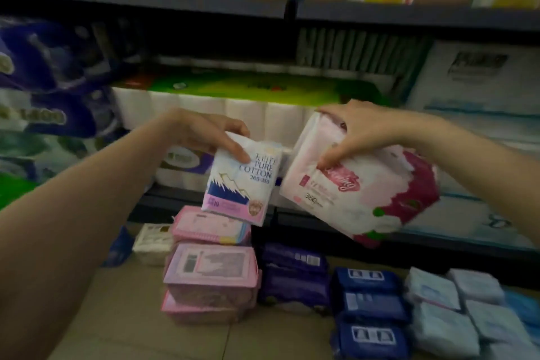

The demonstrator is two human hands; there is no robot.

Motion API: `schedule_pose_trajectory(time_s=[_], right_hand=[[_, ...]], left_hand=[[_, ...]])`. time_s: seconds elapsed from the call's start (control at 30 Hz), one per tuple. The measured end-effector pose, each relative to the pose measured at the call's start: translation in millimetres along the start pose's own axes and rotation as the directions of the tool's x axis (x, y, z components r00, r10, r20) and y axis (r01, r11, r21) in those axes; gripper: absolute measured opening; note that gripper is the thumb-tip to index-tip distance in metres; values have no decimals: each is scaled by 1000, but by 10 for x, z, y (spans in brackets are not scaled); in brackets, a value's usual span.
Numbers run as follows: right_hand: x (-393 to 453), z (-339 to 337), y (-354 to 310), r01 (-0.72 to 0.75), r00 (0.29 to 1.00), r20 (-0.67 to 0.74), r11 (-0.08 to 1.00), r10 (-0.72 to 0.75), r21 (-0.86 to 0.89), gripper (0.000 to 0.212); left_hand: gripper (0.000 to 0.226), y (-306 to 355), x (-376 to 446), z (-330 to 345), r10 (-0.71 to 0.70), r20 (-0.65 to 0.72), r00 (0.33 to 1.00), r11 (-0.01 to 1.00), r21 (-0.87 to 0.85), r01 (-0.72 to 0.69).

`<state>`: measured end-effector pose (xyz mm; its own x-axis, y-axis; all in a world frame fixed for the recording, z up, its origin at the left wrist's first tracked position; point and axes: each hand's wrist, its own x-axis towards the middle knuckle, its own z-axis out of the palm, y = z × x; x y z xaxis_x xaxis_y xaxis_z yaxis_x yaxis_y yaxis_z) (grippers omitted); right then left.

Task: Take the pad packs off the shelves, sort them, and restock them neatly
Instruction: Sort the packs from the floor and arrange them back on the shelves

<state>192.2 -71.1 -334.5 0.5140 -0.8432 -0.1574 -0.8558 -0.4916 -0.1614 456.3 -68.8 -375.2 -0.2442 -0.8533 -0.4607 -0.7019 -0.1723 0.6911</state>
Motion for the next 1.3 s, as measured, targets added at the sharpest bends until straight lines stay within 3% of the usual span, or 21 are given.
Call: schedule_pose_trajectory(time_s=[0.03, 0.13, 0.2, 0.3, 0.43, 0.57, 0.67, 0.77, 1.0, 1.13, 1.2, 1.3], right_hand=[[22, 124, 86, -14, 999, 39, 1000, 14, 9, 93], [-28, 340, 451, -64, 983, 173, 998, 60, 15, 73], [-163, 401, 765, -107, 973, 208, 994, 104, 2, 68], [-468, 458, 1274, -184, 966, 186, 983, 179, 5, 72], [-980, 528, 1946, -304, 941, 144, 952, 305, -28, 76], [-1548, 604, 2697, -410, 903, 100, 907, 419, -94, 78], [-1909, 722, 3287, -481, 857, 113, 859, 503, -177, 91], [-2263, 953, 3912, -499, 831, 121, 823, 543, -270, 89], [-2663, 1830, 5215, -341, 876, 147, 806, 460, -484, 79], [-2542, 2310, 5605, -201, 916, 200, 830, 348, -521, 75], [-2509, 2554, 5704, -167, 915, 248, 856, 320, -489, 75], [-2513, 2761, 5788, -262, 894, 297, 929, 336, -263, 72]], left_hand=[[37, 12, 144, 135, -18, 41, 999, 999, 29, 16], [59, 125, 526, 495, -13, 173, 985, 995, 96, -4], [55, 271, 731, 746, -10, 232, 973, 989, 148, -26], [46, 640, 1021, 1191, 24, 280, 960, 977, 195, -81], [61, 1278, 1326, 1876, 85, 363, 928, 957, 231, -178], [74, 1887, 1542, 2581, 249, 338, 907, 880, 313, -358], [77, 2217, 1693, 3061, 328, 297, 897, 842, 340, -420], [85, 2540, 1878, 3536, 354, 297, 887, 805, 386, -450], [57, 3100, 2574, 4522, 225, 352, 909, 820, 436, -372], [60, 3184, 2859, 4891, 132, 335, 933, 858, 432, -277], [62, 3162, 2960, 5032, 86, 323, 942, 878, 423, -225], [59, 3152, 3048, 5167, 36, 309, 950, 909, 386, -160]])
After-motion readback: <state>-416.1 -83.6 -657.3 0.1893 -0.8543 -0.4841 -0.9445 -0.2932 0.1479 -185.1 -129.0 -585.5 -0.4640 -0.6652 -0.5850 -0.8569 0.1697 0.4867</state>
